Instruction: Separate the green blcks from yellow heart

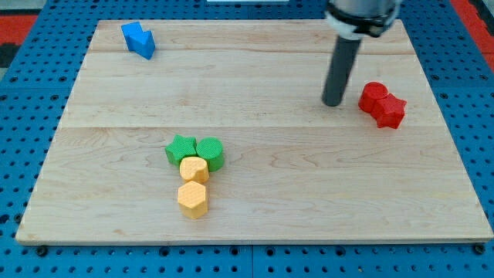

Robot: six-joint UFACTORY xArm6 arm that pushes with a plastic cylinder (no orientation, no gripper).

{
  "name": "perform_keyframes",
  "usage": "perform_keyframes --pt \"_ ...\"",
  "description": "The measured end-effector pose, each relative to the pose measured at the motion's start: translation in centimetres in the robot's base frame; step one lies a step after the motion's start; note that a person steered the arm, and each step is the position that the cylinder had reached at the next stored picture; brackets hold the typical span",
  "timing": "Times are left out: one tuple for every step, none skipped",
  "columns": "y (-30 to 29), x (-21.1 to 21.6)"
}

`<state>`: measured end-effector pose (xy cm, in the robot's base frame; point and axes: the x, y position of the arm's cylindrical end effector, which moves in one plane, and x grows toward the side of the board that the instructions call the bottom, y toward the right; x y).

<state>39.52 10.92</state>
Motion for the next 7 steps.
perform_keyframes --pt "-4.6 0.0" --pt "-5.2 0.0" --pt "-6.8 0.0" --pt "-8.9 0.0" --pt "-9.2 0.0" --pt "-9.6 0.0" --pt "-9.9 0.0"
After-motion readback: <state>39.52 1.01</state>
